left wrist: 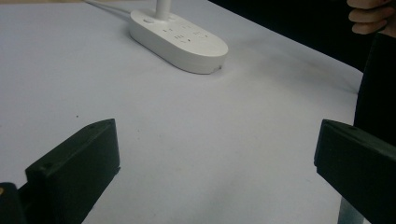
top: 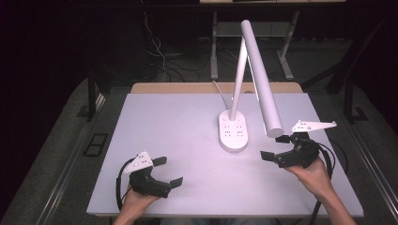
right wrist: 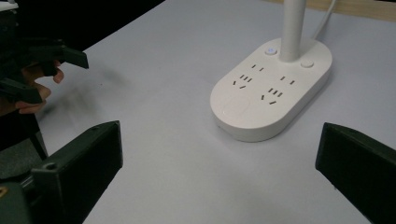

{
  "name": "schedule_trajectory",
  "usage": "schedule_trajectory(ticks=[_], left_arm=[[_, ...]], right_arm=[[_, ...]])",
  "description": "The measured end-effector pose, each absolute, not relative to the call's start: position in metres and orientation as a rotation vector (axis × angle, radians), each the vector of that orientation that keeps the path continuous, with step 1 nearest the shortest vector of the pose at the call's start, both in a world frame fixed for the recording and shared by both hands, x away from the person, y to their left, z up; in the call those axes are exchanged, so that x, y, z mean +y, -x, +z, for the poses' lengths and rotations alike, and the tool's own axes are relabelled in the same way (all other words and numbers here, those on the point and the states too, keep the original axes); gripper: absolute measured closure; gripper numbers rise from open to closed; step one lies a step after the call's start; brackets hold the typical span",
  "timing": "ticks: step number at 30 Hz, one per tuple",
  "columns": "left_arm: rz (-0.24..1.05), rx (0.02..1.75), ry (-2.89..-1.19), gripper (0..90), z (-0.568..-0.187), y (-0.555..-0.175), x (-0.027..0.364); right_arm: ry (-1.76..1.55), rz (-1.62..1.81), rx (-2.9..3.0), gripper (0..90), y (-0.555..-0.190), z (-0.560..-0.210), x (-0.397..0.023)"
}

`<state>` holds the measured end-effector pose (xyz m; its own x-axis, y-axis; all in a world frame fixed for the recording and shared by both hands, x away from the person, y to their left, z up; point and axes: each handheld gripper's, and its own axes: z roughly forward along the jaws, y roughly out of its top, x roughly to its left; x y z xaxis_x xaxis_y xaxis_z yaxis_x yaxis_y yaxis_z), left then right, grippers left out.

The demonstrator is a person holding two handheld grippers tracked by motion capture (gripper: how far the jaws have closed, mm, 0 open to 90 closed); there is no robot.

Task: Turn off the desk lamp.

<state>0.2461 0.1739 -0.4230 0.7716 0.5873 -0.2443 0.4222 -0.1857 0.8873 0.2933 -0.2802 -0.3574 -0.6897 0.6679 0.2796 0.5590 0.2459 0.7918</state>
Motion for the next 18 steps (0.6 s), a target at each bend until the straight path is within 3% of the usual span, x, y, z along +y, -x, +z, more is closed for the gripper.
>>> schedule_trajectory(ticks=[18], left_arm=[[0.18, 0.785, -1.811, 0.0, -0.423, -0.246, 0.176]], right_arm=[[-1.16, 1.397, 2.446, 0.6, -0.328, -0.347, -0.264]])
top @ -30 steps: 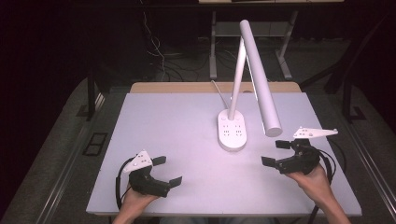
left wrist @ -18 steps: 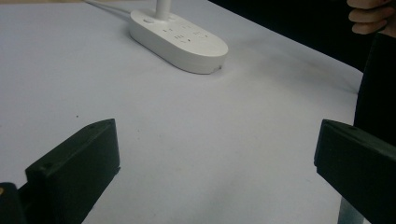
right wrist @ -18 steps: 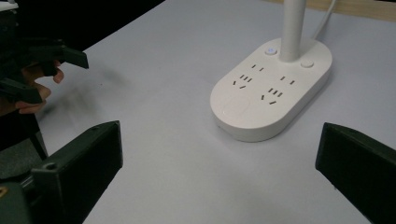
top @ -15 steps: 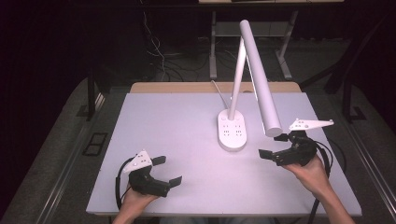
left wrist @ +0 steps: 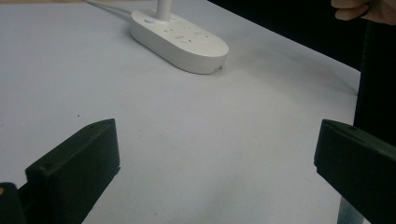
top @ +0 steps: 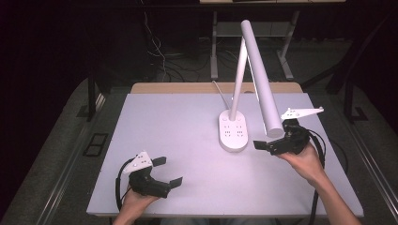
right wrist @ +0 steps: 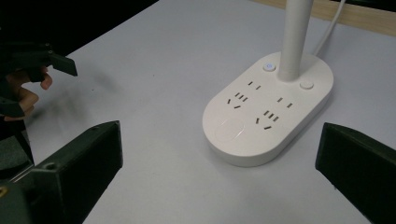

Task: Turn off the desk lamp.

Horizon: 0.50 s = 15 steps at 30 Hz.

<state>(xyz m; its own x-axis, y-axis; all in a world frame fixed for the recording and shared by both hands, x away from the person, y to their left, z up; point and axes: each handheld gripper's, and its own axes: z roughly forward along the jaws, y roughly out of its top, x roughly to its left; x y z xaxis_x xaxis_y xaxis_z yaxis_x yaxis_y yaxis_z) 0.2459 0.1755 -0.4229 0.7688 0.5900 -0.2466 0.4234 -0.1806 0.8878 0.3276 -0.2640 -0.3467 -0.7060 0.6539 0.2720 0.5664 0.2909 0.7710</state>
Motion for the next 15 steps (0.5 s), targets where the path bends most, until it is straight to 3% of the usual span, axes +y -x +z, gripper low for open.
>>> schedule_trajectory(ticks=[15], left_arm=[[0.174, 0.783, -1.81, 0.0, -0.423, -0.247, 0.177]], right_arm=[[-1.182, 1.38, 2.455, 0.7, -0.369, -0.341, -0.253]])
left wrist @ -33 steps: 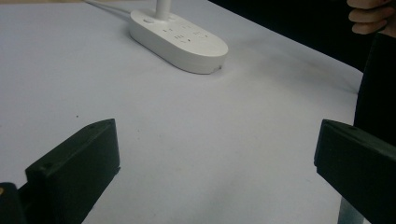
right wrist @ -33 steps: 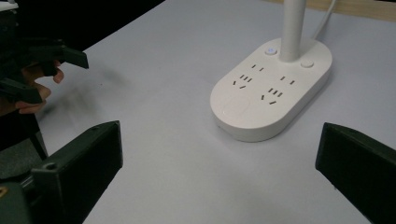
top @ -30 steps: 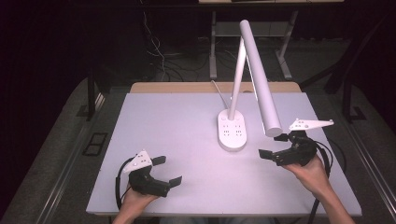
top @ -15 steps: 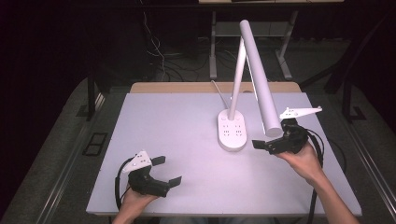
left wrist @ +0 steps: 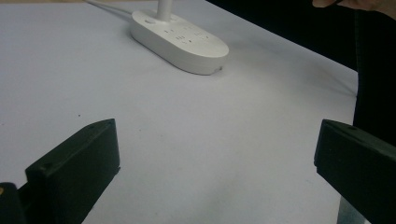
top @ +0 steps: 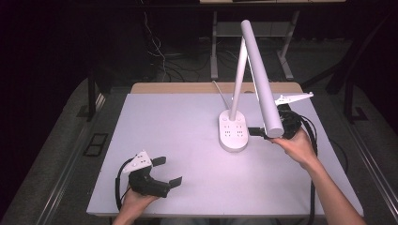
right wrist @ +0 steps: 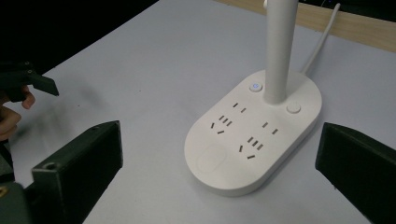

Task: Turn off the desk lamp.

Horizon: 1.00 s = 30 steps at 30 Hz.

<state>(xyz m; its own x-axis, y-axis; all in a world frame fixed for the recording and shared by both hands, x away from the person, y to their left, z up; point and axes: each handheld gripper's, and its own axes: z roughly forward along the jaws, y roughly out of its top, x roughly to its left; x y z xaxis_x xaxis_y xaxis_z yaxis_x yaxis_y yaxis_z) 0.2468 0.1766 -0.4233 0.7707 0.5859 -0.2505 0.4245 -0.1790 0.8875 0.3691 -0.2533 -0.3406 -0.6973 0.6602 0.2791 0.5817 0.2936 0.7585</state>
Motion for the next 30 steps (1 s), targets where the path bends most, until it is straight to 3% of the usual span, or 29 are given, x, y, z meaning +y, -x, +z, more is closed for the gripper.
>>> schedule_trajectory(ticks=[9, 11, 13, 16, 30], left_arm=[[0.171, 0.792, -1.795, 0.0, -0.423, -0.246, 0.18], [0.169, 0.791, -1.795, 0.0, -0.423, -0.246, 0.18], [0.168, 0.789, -1.795, 0.0, -0.423, -0.246, 0.18], [0.166, 0.788, -1.796, 0.0, -0.423, -0.247, 0.181], [0.168, 0.788, -1.794, 0.0, -0.423, -0.247, 0.182]], right_arm=[[-1.179, 1.37, 2.46, 2.0, -0.388, -0.344, -0.245], [-1.167, 1.359, 2.46, 15.3, -0.395, -0.347, -0.243], [-1.17, 1.356, 2.453, 15.9, -0.398, -0.349, -0.243], [-1.18, 1.346, 2.447, 27.1, -0.407, -0.353, -0.242], [-1.256, 1.373, 2.432, 51.3, -0.434, -0.378, -0.239]])
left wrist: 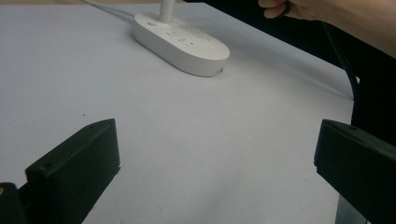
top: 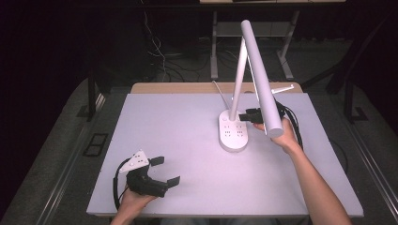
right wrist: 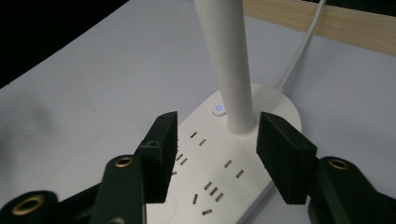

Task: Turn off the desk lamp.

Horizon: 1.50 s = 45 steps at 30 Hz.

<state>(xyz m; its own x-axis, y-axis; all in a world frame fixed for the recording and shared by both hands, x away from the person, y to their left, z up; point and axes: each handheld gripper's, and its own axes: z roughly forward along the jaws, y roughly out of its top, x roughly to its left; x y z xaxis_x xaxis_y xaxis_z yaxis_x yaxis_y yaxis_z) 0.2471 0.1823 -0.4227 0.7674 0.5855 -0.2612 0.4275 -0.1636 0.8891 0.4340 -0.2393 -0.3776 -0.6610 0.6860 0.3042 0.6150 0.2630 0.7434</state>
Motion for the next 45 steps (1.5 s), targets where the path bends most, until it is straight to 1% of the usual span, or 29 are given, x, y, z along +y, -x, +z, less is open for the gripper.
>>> schedule_trajectory(ticks=[6, 10, 11, 12, 14, 16, 31, 39, 45], left_arm=[[0.17, 0.789, -1.791, 0.0, -0.423, -0.247, 0.184], [0.173, 0.789, -1.793, 0.0, -0.422, -0.247, 0.184], [0.172, 0.788, -1.793, 0.0, -0.422, -0.247, 0.184], [0.173, 0.788, -1.793, 0.0, -0.422, -0.247, 0.184], [0.174, 0.787, -1.795, 0.0, -0.422, -0.247, 0.184], [0.173, 0.786, -1.795, 0.0, -0.422, -0.247, 0.184], [0.174, 0.786, -1.795, 0.0, -0.422, -0.246, 0.185], [0.177, 0.786, -1.794, 0.0, -0.422, -0.246, 0.185], [0.18, 0.786, -1.794, 0.0, -0.422, -0.246, 0.186]], right_arm=[[-1.275, 1.373, 2.384, 67.7, -0.439, -0.383, -0.239], [-1.289, 1.364, 2.378, 74.8, -0.444, -0.388, -0.239], [-1.289, 1.364, 2.378, 74.8, -0.444, -0.388, -0.239], [-1.304, 1.355, 2.379, 80.6, -0.446, -0.391, -0.238], [-1.315, 1.349, 2.375, 86.2, -0.449, -0.394, -0.238], [-1.342, 1.355, 2.36, 89.9, -0.451, -0.397, -0.238], [-1.468, 1.364, 2.317, 90.0, -0.465, -0.422, -0.234], [-1.458, 1.302, 2.34, 90.0, -0.468, -0.43, -0.227], [-1.476, 1.323, 2.329, 90.0, -0.468, -0.432, -0.227]])
